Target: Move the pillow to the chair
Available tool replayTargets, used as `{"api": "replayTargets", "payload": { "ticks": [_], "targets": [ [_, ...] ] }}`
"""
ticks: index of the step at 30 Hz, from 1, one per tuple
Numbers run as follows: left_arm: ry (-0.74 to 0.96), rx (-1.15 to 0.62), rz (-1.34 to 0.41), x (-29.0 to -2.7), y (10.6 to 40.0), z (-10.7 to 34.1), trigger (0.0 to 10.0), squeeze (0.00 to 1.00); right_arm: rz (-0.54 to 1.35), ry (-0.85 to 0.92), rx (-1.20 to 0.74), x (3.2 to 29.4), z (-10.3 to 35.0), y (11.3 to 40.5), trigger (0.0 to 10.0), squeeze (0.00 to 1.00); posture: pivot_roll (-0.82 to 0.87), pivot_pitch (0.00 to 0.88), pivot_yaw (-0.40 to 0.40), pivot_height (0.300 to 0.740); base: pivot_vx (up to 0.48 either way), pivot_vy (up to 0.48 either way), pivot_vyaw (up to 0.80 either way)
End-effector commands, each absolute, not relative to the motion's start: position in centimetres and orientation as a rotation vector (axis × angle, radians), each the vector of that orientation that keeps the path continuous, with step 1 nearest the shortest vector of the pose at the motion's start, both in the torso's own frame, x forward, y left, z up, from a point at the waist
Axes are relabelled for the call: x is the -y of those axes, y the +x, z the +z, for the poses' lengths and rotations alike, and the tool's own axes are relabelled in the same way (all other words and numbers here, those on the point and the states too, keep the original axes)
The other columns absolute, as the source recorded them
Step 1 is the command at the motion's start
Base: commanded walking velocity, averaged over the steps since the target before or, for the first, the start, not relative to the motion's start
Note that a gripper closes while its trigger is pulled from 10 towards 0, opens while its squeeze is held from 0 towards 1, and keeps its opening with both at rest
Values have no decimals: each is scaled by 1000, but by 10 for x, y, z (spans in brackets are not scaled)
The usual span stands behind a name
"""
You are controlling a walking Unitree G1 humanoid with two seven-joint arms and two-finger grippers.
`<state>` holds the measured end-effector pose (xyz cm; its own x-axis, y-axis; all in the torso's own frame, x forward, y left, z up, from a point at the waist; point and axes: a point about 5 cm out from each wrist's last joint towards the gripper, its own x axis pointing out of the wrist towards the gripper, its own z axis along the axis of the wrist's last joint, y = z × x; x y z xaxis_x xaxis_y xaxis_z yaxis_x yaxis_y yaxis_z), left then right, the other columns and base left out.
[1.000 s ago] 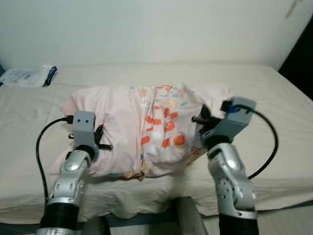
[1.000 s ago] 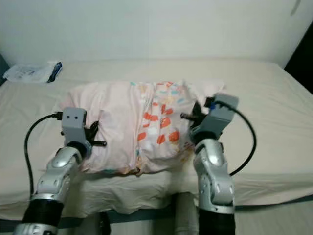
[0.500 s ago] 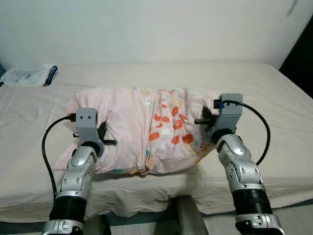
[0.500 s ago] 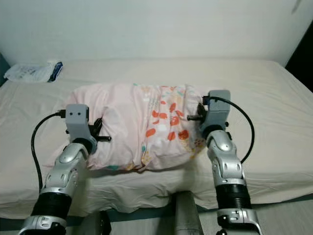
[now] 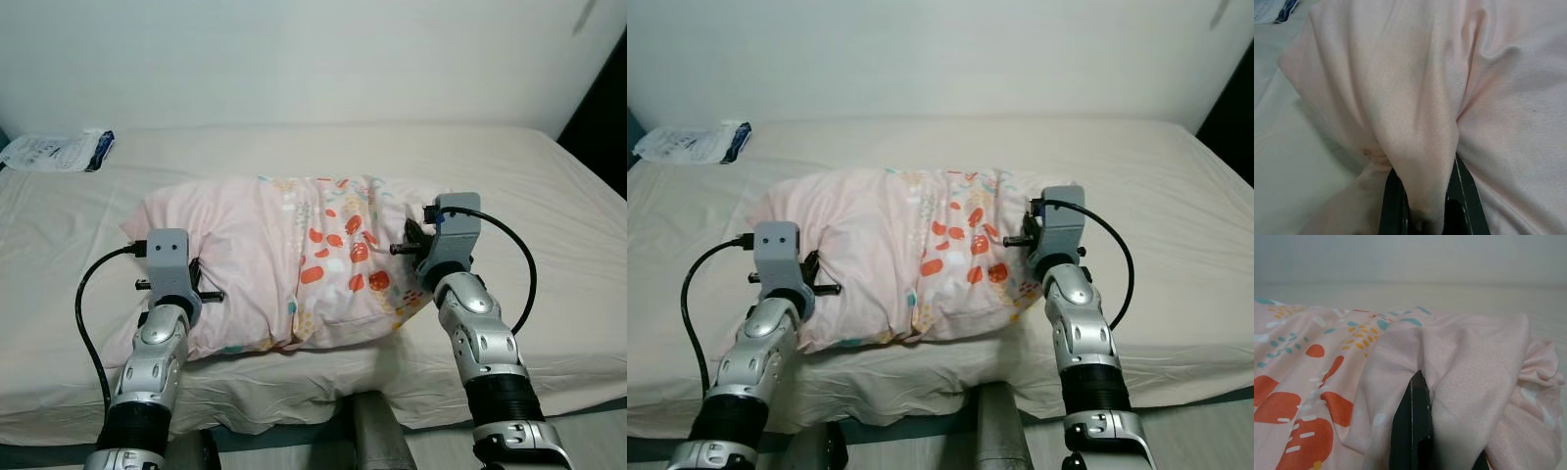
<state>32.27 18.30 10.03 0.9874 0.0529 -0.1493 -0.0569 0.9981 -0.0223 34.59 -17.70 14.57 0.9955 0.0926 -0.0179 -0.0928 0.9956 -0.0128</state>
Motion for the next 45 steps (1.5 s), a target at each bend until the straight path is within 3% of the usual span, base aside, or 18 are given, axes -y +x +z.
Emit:
{"api": "replayTargets", "payload": {
  "ticks": [1,5,15,45],
  "targets": [
    [-55,-112,20,-177,323,106,10000,0,134,-11,-31,169,138,345,10000,0,-88,44,-82,582,0,0,0],
    [-59,-81,18,-175,320,108,10000,0,149,-4,-50,167,133,345,10000,0,-88,35,-126,582,0,0,0],
    [-37,-44,2,-169,315,110,10000,0,176,-25,-12,164,136,345,10000,0,-84,35,-134,582,0,0,0],
    [4,16,-55,-161,322,125,10000,0,165,-26,43,163,137,339,10000,0,-68,0,-95,687,0,0,0]
  ]
}}
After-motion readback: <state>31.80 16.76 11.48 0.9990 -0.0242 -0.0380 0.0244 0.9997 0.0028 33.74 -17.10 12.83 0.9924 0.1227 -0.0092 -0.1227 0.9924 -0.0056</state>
